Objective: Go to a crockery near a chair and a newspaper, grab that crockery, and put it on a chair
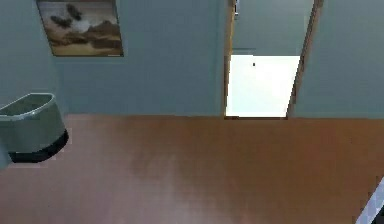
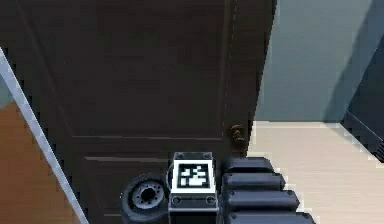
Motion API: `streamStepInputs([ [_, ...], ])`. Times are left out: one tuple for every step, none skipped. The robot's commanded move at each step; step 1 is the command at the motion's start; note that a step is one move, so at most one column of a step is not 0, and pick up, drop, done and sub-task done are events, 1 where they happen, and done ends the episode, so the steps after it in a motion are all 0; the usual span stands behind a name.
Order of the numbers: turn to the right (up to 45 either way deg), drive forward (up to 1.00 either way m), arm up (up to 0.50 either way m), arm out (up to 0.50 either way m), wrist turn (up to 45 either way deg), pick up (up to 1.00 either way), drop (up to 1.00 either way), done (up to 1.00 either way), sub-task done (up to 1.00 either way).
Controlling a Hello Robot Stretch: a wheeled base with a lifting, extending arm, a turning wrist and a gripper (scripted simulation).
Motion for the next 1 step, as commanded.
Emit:
streamStepInputs([
  [18.0,0.0,0.0,0.0,0.0,0.0,0.0,0.0,0.0],
])
